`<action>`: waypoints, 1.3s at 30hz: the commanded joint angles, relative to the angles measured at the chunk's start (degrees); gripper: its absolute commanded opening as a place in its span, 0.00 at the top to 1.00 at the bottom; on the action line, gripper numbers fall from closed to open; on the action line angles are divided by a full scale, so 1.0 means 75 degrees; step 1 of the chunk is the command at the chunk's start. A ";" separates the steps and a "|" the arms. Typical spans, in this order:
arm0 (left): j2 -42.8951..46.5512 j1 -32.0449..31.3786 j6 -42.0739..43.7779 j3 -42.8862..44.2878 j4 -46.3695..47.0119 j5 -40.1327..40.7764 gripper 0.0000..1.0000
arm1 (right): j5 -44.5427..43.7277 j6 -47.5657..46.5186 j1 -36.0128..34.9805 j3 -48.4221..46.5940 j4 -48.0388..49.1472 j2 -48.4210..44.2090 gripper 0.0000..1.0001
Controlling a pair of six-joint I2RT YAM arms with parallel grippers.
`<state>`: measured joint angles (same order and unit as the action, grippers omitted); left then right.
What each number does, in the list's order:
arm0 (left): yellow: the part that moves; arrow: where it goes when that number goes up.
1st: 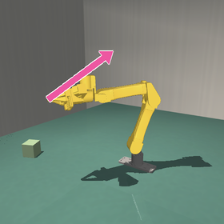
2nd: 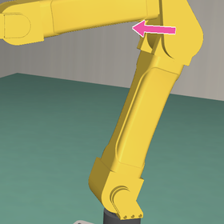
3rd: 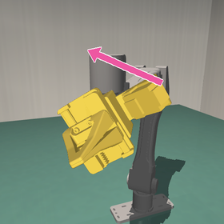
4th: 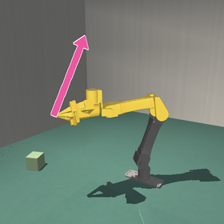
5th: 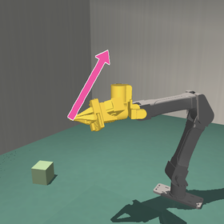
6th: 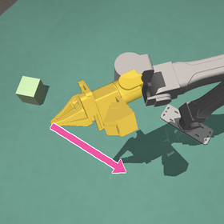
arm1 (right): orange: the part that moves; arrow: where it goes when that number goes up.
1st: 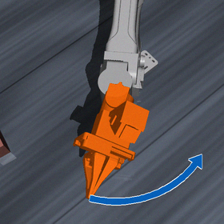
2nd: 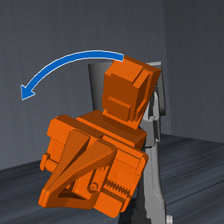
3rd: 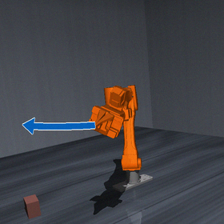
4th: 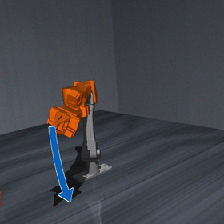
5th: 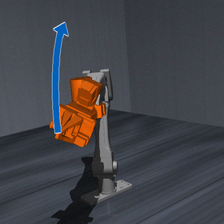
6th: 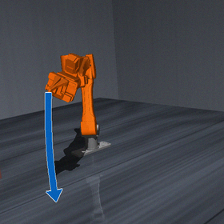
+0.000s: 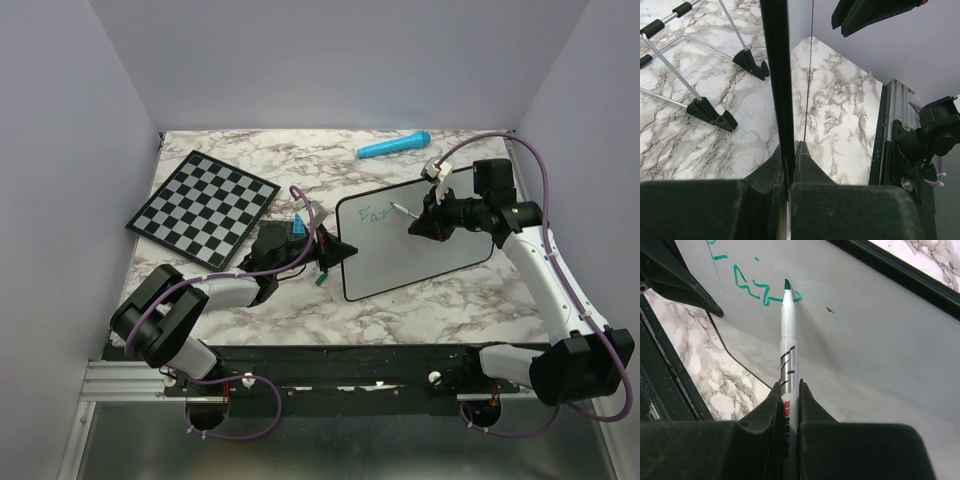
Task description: Write a sentence on the whiteboard
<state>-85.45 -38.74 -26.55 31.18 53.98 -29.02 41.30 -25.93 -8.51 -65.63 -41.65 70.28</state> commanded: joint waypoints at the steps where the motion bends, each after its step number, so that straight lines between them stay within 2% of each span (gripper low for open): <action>1: -0.0161 -0.0014 0.0657 0.0097 -0.0365 0.0083 1.00 | 0.0013 -0.0140 0.0033 -0.0040 -0.0036 0.0086 1.00; 14: -0.0138 -0.0026 0.0680 0.0120 -0.0388 0.0084 1.00 | -0.0033 -0.0538 0.0033 0.0570 -0.0411 -0.0148 1.00; 19: -0.0173 -0.0026 0.0680 0.0144 -0.0411 0.0060 1.00 | -0.0467 -0.0234 0.0057 0.0371 -0.0260 -0.0230 1.00; 31: -0.0161 -0.0026 0.0703 0.0120 -0.0435 0.0060 1.00 | -0.0396 0.0094 0.0139 -0.0074 0.0127 -0.0570 1.00; 39: -0.0173 -0.0014 0.0727 0.0120 -0.0423 0.0025 1.00 | -0.0608 0.0352 0.0174 -0.0180 0.0338 -0.0300 1.00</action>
<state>-85.62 -38.76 -25.93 31.42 53.93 -29.15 38.41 -25.02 -7.75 -65.32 -41.04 67.13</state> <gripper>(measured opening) 0.061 0.148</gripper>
